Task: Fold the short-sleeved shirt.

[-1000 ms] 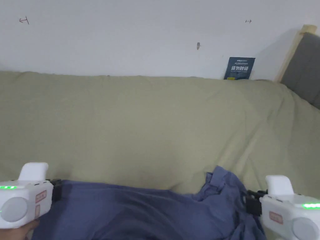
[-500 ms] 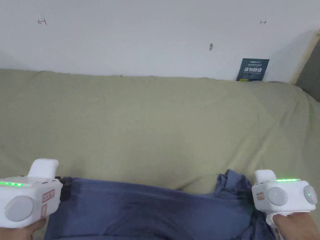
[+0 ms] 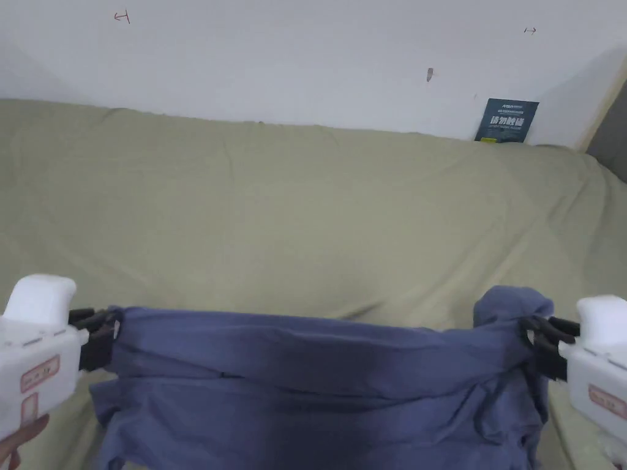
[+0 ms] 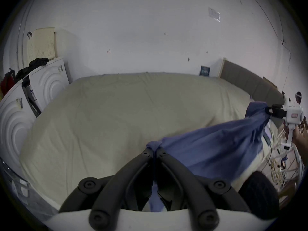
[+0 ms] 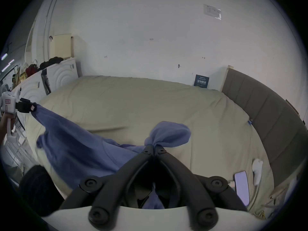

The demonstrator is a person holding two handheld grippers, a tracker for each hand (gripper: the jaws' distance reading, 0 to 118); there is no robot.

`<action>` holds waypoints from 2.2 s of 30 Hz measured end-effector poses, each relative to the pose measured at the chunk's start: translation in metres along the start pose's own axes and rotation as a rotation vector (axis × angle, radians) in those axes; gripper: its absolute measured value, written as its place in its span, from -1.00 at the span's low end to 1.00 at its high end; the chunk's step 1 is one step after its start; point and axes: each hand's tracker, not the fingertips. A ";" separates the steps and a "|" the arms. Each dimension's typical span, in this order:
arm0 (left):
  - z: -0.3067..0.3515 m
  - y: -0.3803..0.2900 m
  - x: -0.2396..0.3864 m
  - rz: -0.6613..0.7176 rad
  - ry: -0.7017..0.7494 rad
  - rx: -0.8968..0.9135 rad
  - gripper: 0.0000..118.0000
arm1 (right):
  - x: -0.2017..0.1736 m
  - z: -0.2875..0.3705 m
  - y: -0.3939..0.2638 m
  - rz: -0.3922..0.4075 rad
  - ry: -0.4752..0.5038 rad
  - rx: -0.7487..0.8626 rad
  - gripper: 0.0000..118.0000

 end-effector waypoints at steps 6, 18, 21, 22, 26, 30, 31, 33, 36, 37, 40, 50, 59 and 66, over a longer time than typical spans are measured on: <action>-0.019 -0.095 -0.010 0.034 0.040 -0.208 -1.00 | -0.026 0.009 -0.099 -0.021 -0.028 -0.150 -0.99; 0.060 -0.075 0.013 0.092 0.108 0.194 1.00 | -0.043 0.069 -0.082 -0.150 -0.033 0.094 1.00; 0.102 -0.078 0.020 0.085 0.216 0.296 0.92 | -0.065 0.100 -0.067 -0.156 -0.016 0.274 0.97; 0.113 -0.081 0.021 0.077 0.232 0.342 0.83 | -0.073 0.113 -0.060 -0.168 -0.001 0.309 0.95; 0.129 -0.082 0.017 0.082 0.206 0.317 -1.00 | -0.097 0.128 -0.041 -0.210 0.020 0.371 -0.24; 0.104 -0.085 -0.014 0.197 0.085 0.192 -1.00 | -0.119 0.117 -0.035 -0.153 0.091 0.327 -0.99; 0.097 -0.086 -0.024 0.241 0.056 0.174 -1.00 | -0.124 0.114 -0.034 -0.148 0.094 0.300 -0.99; 0.069 -0.089 -0.062 0.376 -0.081 0.073 -0.90 | -0.133 0.110 -0.037 -0.136 0.090 0.293 -0.99; 0.024 -0.103 -0.108 0.496 -0.231 -0.064 0.87 | -0.142 0.109 -0.033 -0.138 0.095 0.261 -0.99; 0.012 -0.100 -0.109 0.539 -0.295 -0.147 0.97 | -0.143 0.108 -0.033 -0.142 0.098 0.251 -0.99; -0.036 -0.114 -0.150 0.730 -0.522 -0.198 0.97 | -0.145 0.106 -0.029 -0.135 0.089 0.226 -0.99; -0.149 -0.134 -0.116 0.982 -0.975 -0.315 -0.22 | -0.151 0.095 -0.011 -0.137 0.083 0.191 -0.99; -0.140 -0.102 -0.097 0.726 -0.542 -0.383 -0.97 | -0.153 0.097 -0.008 -0.134 0.100 0.209 -0.99; -0.073 -0.059 -0.137 0.569 -0.086 -0.208 -0.97 | -0.147 0.109 -0.008 -0.122 0.087 0.251 -0.99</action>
